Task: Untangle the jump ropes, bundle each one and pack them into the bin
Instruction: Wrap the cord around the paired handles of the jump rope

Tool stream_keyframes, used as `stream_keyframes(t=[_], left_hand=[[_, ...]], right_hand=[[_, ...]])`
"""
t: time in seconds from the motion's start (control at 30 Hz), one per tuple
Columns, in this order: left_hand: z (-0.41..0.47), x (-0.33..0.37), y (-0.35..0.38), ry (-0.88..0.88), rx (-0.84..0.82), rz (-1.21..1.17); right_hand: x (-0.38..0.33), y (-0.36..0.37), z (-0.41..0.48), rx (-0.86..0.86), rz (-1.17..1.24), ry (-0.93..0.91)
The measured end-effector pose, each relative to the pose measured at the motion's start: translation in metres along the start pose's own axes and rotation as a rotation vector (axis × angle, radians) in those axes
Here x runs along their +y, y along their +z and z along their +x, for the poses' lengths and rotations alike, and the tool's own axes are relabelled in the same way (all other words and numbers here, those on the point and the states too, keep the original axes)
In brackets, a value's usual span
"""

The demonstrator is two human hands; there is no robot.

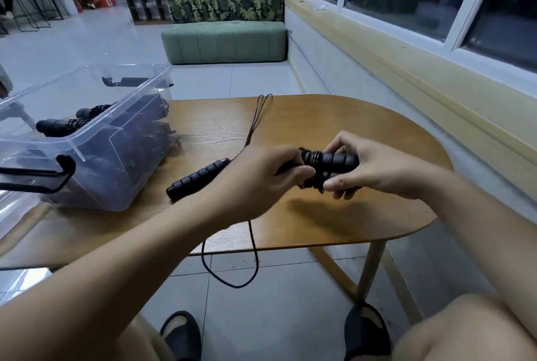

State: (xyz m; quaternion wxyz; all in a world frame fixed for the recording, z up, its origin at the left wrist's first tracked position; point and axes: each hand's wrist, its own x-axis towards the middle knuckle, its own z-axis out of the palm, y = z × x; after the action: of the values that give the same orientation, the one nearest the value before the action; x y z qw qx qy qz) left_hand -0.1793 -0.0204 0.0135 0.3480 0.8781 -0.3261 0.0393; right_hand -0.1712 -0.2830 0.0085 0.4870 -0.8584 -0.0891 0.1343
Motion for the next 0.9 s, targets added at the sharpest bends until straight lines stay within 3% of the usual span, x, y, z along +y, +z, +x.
stream_keyframes(t=[0.17,0.4,0.53,0.63,0.7,0.83,0.9], left_hand=[[0.006,-0.018,-0.014,0.019,0.101,-0.065],[0.009,-0.032,-0.016,0.058,-0.022,-0.250],[0.004,-0.029,-0.015,0.027,-0.062,-0.388],[0.001,-0.035,-0.009,-0.094,-0.056,-0.279],[0.001,-0.027,-0.002,-0.185,-0.061,-0.332],[0.006,-0.013,0.011,-0.186,-0.127,-0.381],[0.007,-0.011,0.018,-0.193,-0.145,-0.260]], right_hand=[[-0.019,0.016,-0.013,-0.259,0.031,-0.035],[-0.044,0.018,-0.029,-0.453,0.147,-0.139],[-0.047,0.015,-0.031,-0.362,0.288,-0.216],[-0.047,0.011,-0.030,-0.216,0.377,-0.252],[-0.046,0.008,-0.029,-0.127,0.421,-0.281],[-0.043,0.004,-0.025,0.037,0.494,-0.321],[-0.041,0.004,-0.022,0.112,0.447,-0.301]])
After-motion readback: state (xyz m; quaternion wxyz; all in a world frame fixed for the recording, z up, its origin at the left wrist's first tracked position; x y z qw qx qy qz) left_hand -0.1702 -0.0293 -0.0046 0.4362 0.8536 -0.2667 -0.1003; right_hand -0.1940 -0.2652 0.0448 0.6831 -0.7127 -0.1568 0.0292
